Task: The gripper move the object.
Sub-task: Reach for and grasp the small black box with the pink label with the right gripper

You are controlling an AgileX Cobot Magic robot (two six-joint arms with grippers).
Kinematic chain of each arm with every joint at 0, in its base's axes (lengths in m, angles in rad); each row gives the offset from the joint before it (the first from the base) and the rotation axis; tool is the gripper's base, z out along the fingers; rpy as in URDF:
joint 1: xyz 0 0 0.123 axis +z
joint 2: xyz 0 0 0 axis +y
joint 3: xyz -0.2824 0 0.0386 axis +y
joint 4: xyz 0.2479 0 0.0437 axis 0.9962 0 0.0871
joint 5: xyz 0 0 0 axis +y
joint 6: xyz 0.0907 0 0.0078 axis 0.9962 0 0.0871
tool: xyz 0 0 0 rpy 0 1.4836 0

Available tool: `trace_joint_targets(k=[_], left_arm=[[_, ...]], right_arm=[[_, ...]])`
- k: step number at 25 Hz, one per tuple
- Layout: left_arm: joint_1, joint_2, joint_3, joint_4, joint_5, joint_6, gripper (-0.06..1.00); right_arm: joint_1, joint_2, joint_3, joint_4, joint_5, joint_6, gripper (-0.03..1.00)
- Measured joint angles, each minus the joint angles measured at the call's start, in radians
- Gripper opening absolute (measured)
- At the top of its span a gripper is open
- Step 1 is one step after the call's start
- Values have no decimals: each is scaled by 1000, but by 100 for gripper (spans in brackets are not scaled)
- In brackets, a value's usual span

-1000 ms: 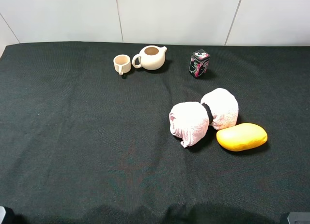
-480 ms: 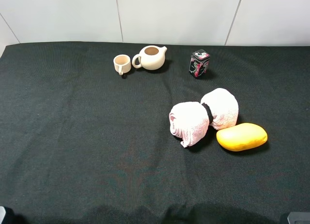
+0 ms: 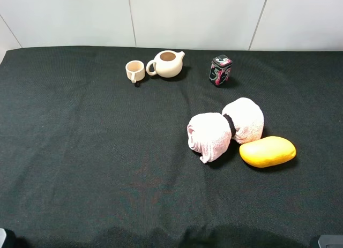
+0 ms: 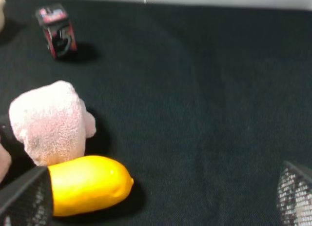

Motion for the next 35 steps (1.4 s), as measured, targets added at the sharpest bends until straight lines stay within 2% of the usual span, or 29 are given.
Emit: trace_joint_targets(k=[4, 23, 35], left_arm=[[0, 0, 0, 0, 0, 0, 85], [0, 0, 0, 0, 0, 0, 85], [0, 0, 0, 0, 0, 0, 85]], right_arm=[[0, 135, -44, 9, -45, -12, 69], [0, 860, -416, 19, -66, -112, 69], [0, 1140, -628, 25, -68, -146, 69]])
